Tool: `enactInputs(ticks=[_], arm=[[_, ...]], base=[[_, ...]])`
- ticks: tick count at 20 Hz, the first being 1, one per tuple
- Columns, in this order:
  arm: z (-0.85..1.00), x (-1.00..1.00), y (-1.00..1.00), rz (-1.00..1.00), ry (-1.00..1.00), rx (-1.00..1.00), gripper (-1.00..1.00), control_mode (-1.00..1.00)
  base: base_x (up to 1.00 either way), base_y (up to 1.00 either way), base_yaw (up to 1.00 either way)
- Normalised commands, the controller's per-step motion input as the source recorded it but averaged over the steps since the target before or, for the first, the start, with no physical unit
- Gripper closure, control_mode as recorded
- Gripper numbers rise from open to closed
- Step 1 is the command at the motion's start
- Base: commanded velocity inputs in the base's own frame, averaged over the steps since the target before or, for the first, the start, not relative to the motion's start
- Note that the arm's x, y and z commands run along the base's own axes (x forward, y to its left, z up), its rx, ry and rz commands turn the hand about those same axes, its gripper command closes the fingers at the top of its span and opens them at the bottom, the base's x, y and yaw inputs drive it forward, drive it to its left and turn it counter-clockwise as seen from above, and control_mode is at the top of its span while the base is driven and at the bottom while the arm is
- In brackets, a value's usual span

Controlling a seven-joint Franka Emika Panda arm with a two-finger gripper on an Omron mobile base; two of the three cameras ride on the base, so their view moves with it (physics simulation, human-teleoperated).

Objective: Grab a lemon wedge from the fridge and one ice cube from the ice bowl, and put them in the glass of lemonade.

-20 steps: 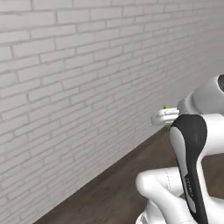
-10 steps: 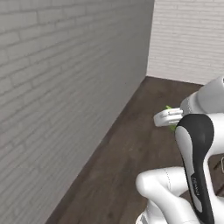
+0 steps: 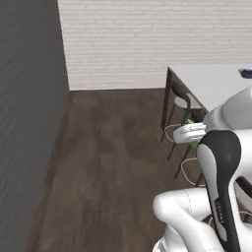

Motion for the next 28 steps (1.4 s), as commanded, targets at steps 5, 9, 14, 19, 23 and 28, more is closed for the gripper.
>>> enactInputs(ticks=[5, 9, 14, 19, 23, 28], arm=[[0.0, 0.0, 0.0, 0.0, 0.0, 0.0, 1.0, 1.0], [0.0, 0.0, 0.0, 0.0, 0.0, 0.0, 1.0, 1.0], [0.0, 0.0, 0.0, 0.0, 0.0, 0.0, 1.0, 1.0], [0.0, 0.0, 0.0, 0.0, 0.0, 0.0, 1.0, 1.0], [0.0, 0.0, 0.0, 0.0, 0.0, 0.0, 1.0, 1.0], [0.0, 0.0, 0.0, 0.0, 0.0, 0.0, 1.0, 1.0]], base=[[0.64, 0.0, -0.71], [-0.09, 0.0, -0.7], [-0.16, 0.02, -0.73], [-0.36, 0.26, -0.73], [-0.2, 0.38, -0.79], [-0.1, 0.13, -0.75]])
